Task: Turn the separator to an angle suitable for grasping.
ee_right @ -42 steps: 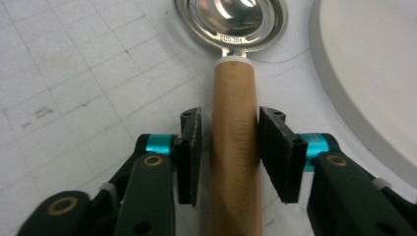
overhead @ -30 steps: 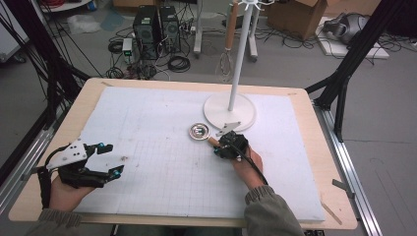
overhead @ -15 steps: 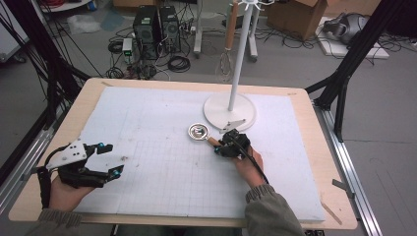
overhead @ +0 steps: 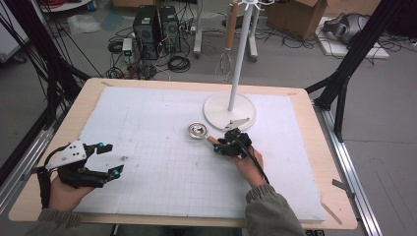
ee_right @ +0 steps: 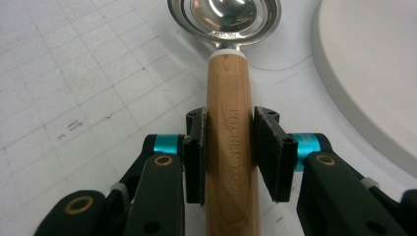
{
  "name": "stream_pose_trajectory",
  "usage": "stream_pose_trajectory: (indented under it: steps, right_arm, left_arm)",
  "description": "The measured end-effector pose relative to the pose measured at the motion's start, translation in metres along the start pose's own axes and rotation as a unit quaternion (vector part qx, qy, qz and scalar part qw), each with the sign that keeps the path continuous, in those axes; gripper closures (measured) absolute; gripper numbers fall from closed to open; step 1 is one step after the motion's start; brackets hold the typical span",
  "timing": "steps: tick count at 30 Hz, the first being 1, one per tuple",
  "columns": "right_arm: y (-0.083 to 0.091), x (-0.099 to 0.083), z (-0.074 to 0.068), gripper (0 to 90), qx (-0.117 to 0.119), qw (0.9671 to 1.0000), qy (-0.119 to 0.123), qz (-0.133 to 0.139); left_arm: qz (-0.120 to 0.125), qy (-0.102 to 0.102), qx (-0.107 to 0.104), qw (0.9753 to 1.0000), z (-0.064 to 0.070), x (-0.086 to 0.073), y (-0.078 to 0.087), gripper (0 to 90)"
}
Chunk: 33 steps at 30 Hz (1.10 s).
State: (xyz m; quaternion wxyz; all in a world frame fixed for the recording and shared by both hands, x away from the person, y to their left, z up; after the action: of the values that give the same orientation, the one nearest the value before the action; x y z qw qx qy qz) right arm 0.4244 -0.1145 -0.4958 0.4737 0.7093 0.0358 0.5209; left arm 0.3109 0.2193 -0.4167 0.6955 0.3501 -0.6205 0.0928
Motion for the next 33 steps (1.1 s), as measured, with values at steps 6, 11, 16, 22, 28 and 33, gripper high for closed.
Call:
stream_pose_trajectory:
  steps: [6,11,16,22,28,33]
  right_arm:
    - [0.003,0.002,-0.005,67.4,0.011,0.9999,0.002,0.002]
    - [0.007,0.005,-0.011,67.3,0.023,0.9996,0.010,0.009]
    - [0.012,0.008,-0.016,67.4,0.031,0.9993,0.014,0.017]
    - [0.027,0.017,-0.023,90.0,0.050,0.9971,0.019,0.053]
    - [0.021,0.009,-0.020,90.0,0.034,0.9988,0.035,0.008]
    - [0.020,0.010,-0.006,77.9,0.015,0.9995,0.015,0.021]
  left_arm:
    - [-0.001,-0.001,0.000,1.0000,0.000,0.000,0.000,19.7]
    - [0.000,-0.001,-0.001,1.0000,0.000,0.000,0.000,19.7]
    - [0.000,-0.001,0.000,1.0000,0.001,0.000,0.000,19.7]
    - [0.000,-0.002,-0.002,1.0000,0.002,0.001,0.000,19.7]
    - [-0.001,-0.004,-0.004,1.0000,0.003,0.001,0.000,19.7]
    - [0.000,-0.003,-0.004,1.0000,0.002,0.001,0.000,19.7]
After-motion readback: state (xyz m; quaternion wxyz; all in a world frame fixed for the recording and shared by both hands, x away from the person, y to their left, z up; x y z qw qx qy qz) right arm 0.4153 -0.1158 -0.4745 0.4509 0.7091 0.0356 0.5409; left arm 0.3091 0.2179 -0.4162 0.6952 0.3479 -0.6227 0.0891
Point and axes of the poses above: each handheld gripper's, and its own axes: y roughly backward along the jaws, x roughly out of its top, z roughly to its right, the point moved 9 cm from there along -y, roughly forward along the jaws, and after that the axes turned 1 degree about -x, right-handed, at the moved point
